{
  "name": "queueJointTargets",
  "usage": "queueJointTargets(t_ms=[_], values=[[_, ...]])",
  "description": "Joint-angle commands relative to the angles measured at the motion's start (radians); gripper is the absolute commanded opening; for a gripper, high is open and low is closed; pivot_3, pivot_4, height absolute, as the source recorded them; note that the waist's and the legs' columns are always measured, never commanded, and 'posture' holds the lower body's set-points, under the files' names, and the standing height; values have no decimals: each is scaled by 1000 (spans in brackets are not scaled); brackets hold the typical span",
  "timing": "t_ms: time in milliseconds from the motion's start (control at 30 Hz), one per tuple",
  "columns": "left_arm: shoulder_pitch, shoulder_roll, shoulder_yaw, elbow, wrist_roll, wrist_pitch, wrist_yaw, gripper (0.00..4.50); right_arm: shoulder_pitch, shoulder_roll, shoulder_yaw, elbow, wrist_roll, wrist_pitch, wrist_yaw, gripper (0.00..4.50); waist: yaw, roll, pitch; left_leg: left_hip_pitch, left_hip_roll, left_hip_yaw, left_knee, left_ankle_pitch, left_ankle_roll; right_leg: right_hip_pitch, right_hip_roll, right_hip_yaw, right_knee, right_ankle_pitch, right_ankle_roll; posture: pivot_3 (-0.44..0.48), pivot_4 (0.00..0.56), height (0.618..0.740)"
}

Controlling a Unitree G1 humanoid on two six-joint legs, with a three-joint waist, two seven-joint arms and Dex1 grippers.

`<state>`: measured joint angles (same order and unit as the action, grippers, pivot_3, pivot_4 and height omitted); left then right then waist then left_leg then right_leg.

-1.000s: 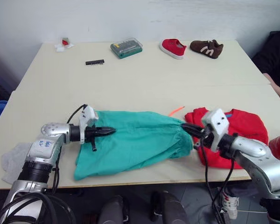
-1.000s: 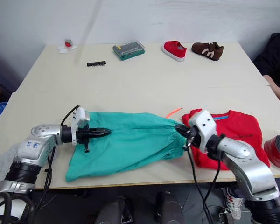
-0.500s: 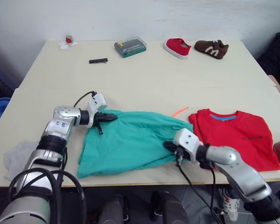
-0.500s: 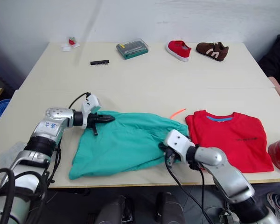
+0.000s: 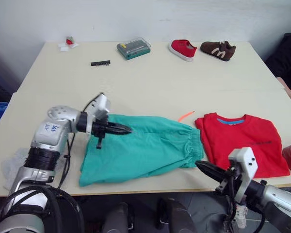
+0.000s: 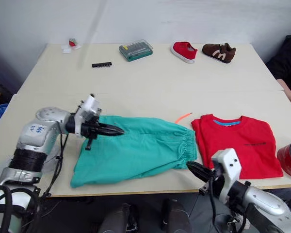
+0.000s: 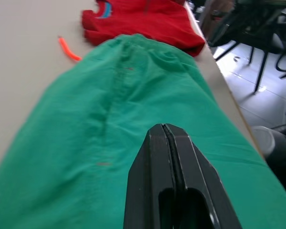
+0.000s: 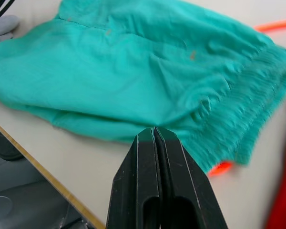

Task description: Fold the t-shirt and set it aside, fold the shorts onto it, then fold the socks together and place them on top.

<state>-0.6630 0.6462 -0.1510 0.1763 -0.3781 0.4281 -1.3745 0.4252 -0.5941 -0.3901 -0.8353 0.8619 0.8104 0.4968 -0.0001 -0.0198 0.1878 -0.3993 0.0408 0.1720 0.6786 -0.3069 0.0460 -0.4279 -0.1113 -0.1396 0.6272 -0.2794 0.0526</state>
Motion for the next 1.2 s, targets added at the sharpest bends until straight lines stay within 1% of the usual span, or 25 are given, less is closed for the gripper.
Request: queueJointTargets(t_ms=[33, 67, 167, 200, 267, 367, 400, 433, 533, 567, 633, 767, 867, 933, 1033, 1200], values=[[19, -25, -61, 36, 89, -144, 2, 0, 66, 44, -20, -29, 105, 42, -80, 591, 3, 0, 0, 0, 0, 0, -1, 1, 0, 0, 0, 0, -1, 1, -1, 0, 150, 740], [23, -31, -70, 50, 104, -173, -2, 0, 77, 56, -6, -26, 124, 53, -100, 886, 3, 0, 0, 1, 0, 0, -2, 2, 1, 0, 0, 1, -1, 2, -1, 0, 150, 740], [19, -46, -77, 78, 122, -218, -7, 0, 89, 93, 27, -10, 204, 83, -167, 2026, 2, 0, 0, 2, -1, 1, -9, 4, 0, -1, 0, 2, -3, 2, -2, 0, 150, 740], [17, -49, -78, 86, 127, -231, -7, 0, 88, 102, 34, -4, 230, 87, -187, 2289, 1, 0, 0, 2, -1, 1, -10, 5, -1, -1, 0, 2, -3, 2, -3, 0, 150, 740], [12, -53, -78, 110, 144, -264, -3, 0, 76, 129, 54, 30, 284, 106, -250, 3095, 0, 0, 0, 4, -1, 1, -12, 7, -4, -2, 0, 2, -1, 2, -3, 0, 150, 740], [10, -54, -79, 148, 170, -314, 3, 0, 46, 149, 88, 90, 336, 127, -311, 4140, -1, 0, 0, 5, 0, 1, -15, 9, -5, -2, 0, 0, -1, 1, -4, 0, 150, 740], [10, -53, -79, 156, 177, -326, 4, 0, 25, 163, 95, 121, 365, 128, -338, 4408, -2, 0, 0, 5, 0, 1, -15, 9, -5, -2, 0, 0, -1, 0, -4, 0, 150, 740], [10, -52, -79, 162, 181, -333, 5, 0, 3, 177, 99, 153, 400, 128, -369, 4490, -3, -1, 0, 6, 0, 1, -15, 9, -5, -1, 0, 0, -1, 0, -4, 0, 150, 740], [15, -51, -77, 169, 191, -349, 6, 0, -51, 200, 109, 234, 485, 137, -442, 4490, -4, -2, -1, 7, 0, 2, -14, 8, -2, 0, 0, 1, -1, 0, -3, 0, 150, 740], [19, -49, -77, 172, 198, -358, 10, 0, -83, 207, 120, 275, 493, 142, -456, 4490, -4, -3, -2, 8, 0, 2, -14, 6, 1, 1, 0, 1, -1, 1, -3, 0, 150, 740], [23, -48, -75, 180, 210, -372, 20, 0, -138, 211, 139, 331, 515, 147, -478, 4490, -6, -5, -3, 8, 0, 2, -15, 5, -1, 2, 0, 2, -2, 1, -3, 0, 150, 740], [27, -55, -69, 205, 225, -385, 47, 0, -274, 227, 180, 402, 523, 137, -500, 4490, -8, -5, -3, 9, 0, 2, -15, 6, -2, 2, 0, 2, -3, 2, -4, 0, 150, 740], [38, -56, -70, 212, 236, -392, 64, 0, -378, 242, 204, 442, 499, 119, -510, 3865, -14, -5, -3, 9, 0, 2, -15, 7, -3, 1, 0, 2, -2, 2, -4, 0, 150, 740], [44, -57, -69, 213, 240, -397, 73, 0, -399, 242, 209, 441, 500, 120, -503, 3226, -13, -4, -2, 8, 0, 2, -15, 8, -1, 0, -1, 2, 0, 2, -4, 0, 150, 740], [57, -62, -65, 208, 242, -396, 98, 0, -403, 205, 232, 378, 460, 124, -447, 2085, -7, -3, -2, 7, 0, 1, -16, 11, -6, -1, -1, 1, 1, 1, -4, 0, 150, 740], [77, -67, -60, 209, 254, -403, 136, 0, -454, 146, 255, 296, 385, 93, -357, 321, -5, -3, -2, 7, -1, 3, -16, 9, -3, -1, -1, 1, -1, 1, -2, 0, 150, 740]])
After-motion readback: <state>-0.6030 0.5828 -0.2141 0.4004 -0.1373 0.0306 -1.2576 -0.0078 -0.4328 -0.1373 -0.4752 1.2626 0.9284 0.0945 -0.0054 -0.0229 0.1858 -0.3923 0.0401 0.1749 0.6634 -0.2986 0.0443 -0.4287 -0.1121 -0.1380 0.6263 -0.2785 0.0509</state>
